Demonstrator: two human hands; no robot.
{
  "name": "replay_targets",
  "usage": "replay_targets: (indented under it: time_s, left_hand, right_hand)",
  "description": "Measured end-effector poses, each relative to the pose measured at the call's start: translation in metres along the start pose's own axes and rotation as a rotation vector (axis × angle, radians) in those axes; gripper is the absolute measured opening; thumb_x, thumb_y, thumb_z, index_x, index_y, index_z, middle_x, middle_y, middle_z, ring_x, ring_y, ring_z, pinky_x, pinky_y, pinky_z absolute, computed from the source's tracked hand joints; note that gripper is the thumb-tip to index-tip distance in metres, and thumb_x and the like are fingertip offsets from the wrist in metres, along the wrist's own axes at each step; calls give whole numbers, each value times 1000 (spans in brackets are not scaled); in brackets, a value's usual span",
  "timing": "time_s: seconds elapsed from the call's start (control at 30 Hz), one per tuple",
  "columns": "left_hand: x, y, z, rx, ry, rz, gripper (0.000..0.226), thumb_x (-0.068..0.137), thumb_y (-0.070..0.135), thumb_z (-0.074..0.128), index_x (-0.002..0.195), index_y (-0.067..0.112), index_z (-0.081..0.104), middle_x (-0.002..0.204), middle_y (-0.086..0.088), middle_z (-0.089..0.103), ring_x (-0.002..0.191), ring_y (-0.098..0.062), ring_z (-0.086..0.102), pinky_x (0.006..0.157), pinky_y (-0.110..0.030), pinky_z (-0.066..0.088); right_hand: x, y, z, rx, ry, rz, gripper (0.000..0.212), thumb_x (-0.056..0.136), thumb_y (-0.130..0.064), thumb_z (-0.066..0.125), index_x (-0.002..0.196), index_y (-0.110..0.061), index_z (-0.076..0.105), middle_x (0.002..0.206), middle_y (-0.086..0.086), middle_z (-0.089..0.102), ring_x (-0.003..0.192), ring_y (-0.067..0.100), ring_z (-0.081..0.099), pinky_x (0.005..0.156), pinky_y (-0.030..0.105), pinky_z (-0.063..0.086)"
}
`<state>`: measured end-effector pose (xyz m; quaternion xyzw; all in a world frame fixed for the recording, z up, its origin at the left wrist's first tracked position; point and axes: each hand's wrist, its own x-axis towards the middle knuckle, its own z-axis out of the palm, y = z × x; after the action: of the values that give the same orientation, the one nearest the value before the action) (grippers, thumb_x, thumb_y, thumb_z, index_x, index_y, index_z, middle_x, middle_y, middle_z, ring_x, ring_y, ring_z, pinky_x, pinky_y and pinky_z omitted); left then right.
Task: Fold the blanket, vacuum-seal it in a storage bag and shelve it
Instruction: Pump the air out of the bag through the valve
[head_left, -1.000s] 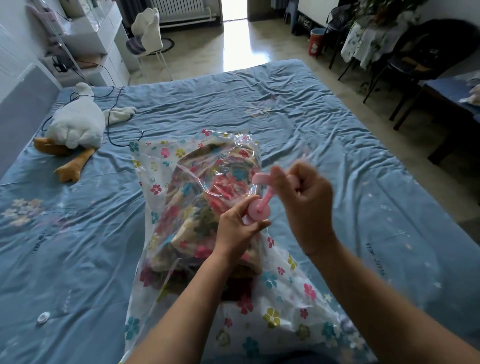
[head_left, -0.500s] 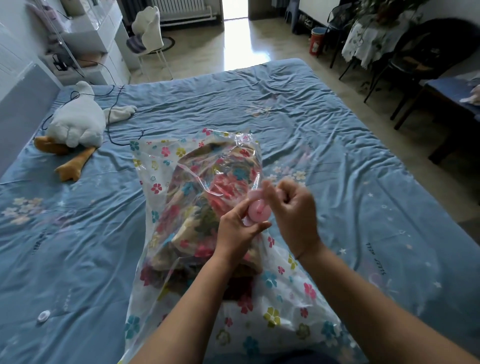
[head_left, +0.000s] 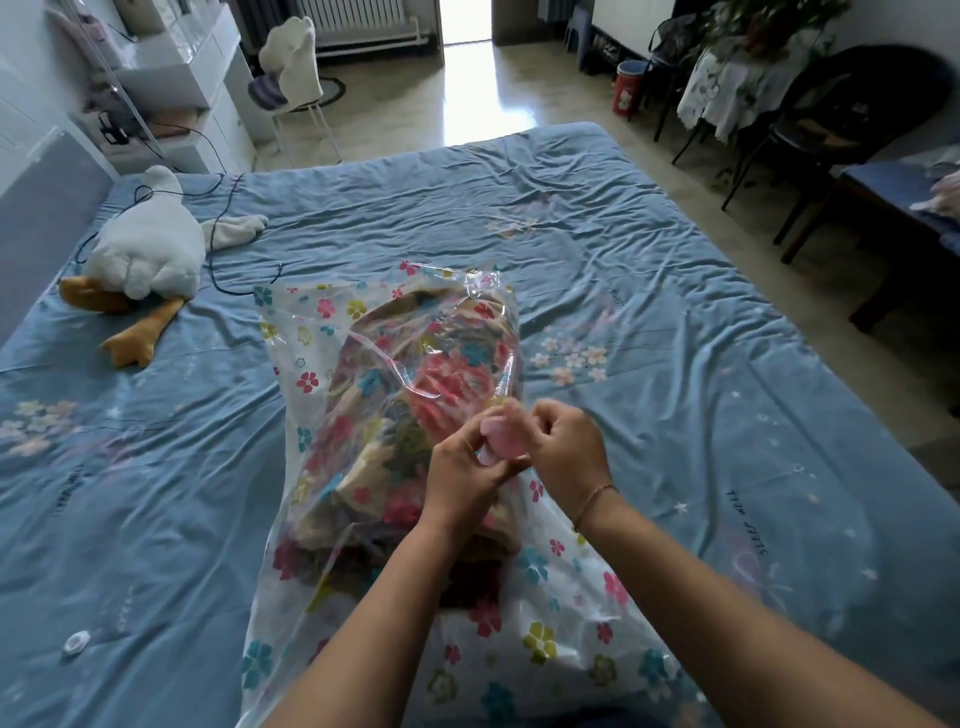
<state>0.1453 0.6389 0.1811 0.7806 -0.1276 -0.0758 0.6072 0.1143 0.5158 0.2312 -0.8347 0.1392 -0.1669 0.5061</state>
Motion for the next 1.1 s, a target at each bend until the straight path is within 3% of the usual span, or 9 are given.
replay_targets:
  time_s: [0.2, 0.27, 0.37, 0.5, 0.6, 0.67, 0.77, 0.9, 1.1]
  left_hand:
    - [8, 8, 0, 20, 16, 54, 60, 61, 36, 86, 115, 43, 58, 116, 6, 69, 111, -10, 65, 100, -35, 50]
    - [9, 6, 0, 23, 20, 64, 60, 60, 41, 84, 113, 46, 57, 116, 7, 69, 111, -8, 64, 100, -34, 50]
    - [6, 6, 4, 40, -7, 68, 60, 63, 27, 88, 115, 39, 59, 112, 12, 69, 105, -3, 65, 96, -29, 51]
    - [3, 8, 6, 10, -19, 74, 53, 65, 32, 84, 114, 38, 65, 109, 13, 71, 104, -6, 66, 94, -31, 53]
    - [8, 9, 3, 25, 4, 74, 55, 67, 22, 87, 115, 34, 63, 110, 14, 69, 106, -4, 65, 97, -31, 52]
    - [9, 9, 2, 31, 18, 75, 59, 66, 20, 88, 116, 37, 59, 112, 13, 69, 107, -5, 65, 98, -31, 51]
    - [7, 10, 4, 30, 20, 75, 59, 66, 20, 87, 116, 36, 60, 111, 10, 70, 105, -4, 66, 94, -27, 52]
    - [1, 12, 4, -6, -4, 59, 56, 68, 13, 86, 113, 38, 63, 106, 13, 72, 101, -4, 68, 88, -23, 53]
    - [8, 10, -1, 26, 22, 77, 63, 66, 22, 88, 123, 29, 59, 119, 6, 68, 112, -7, 63, 101, -32, 50]
  right_hand:
    - [2, -61, -30, 396, 238, -230, 59, 87, -40, 58, 56, 5, 36, 50, 24, 53, 46, 29, 39, 50, 37, 37]
    - [2, -68, -36, 430, 305, -315, 53, 88, -33, 57, 55, 1, 32, 45, 17, 42, 46, 16, 37, 46, 30, 32]
    - [-1, -26, -21, 211, 127, -176, 55, 89, -53, 54, 56, -16, 31, 48, 6, 52, 49, 15, 56, 49, 36, 41]
    - [1, 0, -14, 7, -30, 10, 68, 79, -73, 53, 52, -11, 47, 48, -4, 39, 46, 9, 33, 51, 33, 34]
    - [6, -47, -35, 290, 101, -145, 75, 85, -59, 59, 66, 14, 54, 57, 23, 61, 49, 35, 43, 52, 41, 39]
    - [11, -68, -43, 458, 181, -239, 63, 88, -44, 61, 60, 9, 42, 58, 32, 57, 47, 36, 41, 49, 42, 36]
    - [9, -41, -25, 298, 155, -168, 60, 87, -52, 59, 56, -8, 34, 56, 26, 57, 48, 38, 51, 50, 50, 43]
    - [3, 0, -8, 2, -39, 55, 65, 76, -76, 54, 49, -19, 38, 47, -5, 37, 48, 12, 36, 54, 44, 44]
    - [13, -65, -37, 354, 197, -282, 68, 90, -49, 58, 58, 8, 43, 55, 28, 57, 45, 31, 48, 49, 40, 39]
